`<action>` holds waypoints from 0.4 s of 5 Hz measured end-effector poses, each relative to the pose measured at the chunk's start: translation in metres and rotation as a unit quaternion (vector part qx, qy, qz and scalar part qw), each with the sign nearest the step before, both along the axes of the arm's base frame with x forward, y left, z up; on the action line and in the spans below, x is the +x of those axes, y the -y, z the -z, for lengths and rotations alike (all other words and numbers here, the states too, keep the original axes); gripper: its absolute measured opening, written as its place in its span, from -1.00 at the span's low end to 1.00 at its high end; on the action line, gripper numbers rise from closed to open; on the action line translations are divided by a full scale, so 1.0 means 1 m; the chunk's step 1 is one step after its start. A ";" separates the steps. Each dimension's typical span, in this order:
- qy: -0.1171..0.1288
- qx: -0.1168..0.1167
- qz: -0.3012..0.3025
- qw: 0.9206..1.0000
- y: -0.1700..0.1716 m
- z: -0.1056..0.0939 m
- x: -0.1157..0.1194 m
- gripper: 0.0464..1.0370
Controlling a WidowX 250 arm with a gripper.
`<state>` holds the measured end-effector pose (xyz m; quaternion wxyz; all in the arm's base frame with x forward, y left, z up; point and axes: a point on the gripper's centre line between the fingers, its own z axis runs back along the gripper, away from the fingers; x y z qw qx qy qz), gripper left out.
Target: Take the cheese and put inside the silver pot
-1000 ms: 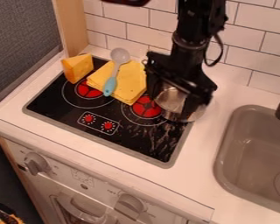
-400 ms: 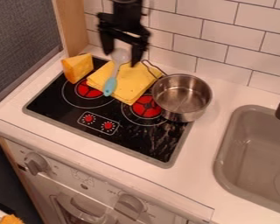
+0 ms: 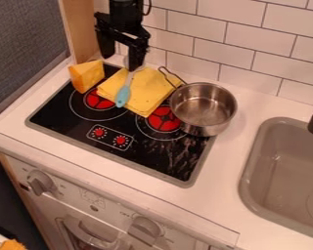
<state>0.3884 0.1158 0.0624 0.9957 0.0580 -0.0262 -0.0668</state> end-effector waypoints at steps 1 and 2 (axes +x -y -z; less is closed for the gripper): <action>-0.003 0.003 -0.003 1.000 -0.012 0.000 -0.004 0.93; -0.005 0.005 -0.009 1.000 -0.023 -0.002 -0.005 0.93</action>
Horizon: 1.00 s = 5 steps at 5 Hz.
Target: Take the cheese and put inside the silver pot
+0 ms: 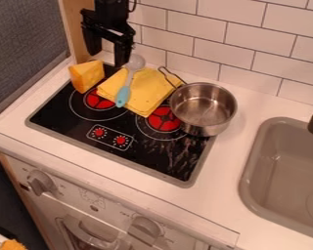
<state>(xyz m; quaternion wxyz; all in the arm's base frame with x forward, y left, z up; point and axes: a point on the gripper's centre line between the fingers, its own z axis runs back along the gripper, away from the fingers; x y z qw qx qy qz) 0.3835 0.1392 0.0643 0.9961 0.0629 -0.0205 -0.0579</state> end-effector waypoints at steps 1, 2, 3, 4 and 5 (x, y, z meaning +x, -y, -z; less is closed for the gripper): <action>0.001 0.000 -0.012 1.000 -0.014 -0.001 -0.004 0.93; -0.017 -0.002 -0.022 1.000 -0.020 0.014 -0.008 0.93; -0.034 -0.004 -0.025 0.999 -0.020 0.029 -0.010 0.88; -0.046 -0.006 -0.028 0.999 -0.020 0.040 -0.012 0.66; -0.046 -0.007 -0.026 0.999 -0.019 0.043 -0.013 0.00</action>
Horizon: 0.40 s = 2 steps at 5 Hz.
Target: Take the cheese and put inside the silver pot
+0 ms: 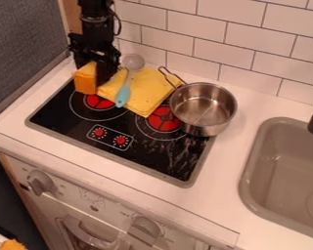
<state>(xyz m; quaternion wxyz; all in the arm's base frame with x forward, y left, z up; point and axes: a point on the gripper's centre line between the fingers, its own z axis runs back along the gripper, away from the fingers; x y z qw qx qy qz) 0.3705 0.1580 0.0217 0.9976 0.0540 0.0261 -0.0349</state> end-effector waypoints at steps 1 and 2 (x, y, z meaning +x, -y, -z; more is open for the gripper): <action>0.002 0.000 -0.007 1.000 0.002 -0.002 -0.006 -0.27; 0.040 0.006 -0.030 0.999 0.011 -0.035 -0.014 -0.27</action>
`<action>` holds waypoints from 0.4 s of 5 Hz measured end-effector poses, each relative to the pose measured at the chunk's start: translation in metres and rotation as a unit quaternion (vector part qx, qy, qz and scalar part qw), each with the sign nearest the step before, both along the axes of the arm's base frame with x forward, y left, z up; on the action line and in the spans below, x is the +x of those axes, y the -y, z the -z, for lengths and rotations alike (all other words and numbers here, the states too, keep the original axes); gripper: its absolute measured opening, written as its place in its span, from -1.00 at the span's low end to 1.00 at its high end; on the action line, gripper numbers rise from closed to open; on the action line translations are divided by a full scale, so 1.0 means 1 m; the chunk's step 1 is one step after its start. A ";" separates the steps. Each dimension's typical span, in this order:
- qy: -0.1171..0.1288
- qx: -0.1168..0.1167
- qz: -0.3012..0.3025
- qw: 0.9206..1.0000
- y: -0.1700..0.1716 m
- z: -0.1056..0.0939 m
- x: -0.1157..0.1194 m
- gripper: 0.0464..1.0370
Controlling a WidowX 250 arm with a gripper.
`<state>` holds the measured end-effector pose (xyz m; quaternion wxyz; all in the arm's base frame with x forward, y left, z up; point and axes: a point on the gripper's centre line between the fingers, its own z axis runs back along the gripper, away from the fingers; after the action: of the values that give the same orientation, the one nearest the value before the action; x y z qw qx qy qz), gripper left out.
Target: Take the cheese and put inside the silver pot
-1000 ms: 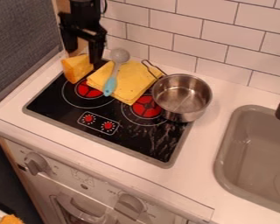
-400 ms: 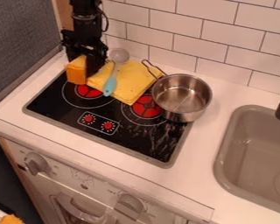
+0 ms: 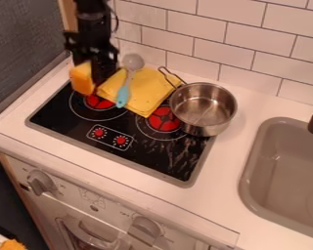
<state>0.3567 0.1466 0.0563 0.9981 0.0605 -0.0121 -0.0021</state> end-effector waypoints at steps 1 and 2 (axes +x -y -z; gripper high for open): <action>0.056 0.012 0.003 0.998 0.044 -0.046 -0.008 -0.27; 0.055 -0.001 0.055 0.997 0.094 -0.042 -0.008 -0.27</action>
<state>0.3483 0.0525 0.0984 0.9944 0.0589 -0.0699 -0.0538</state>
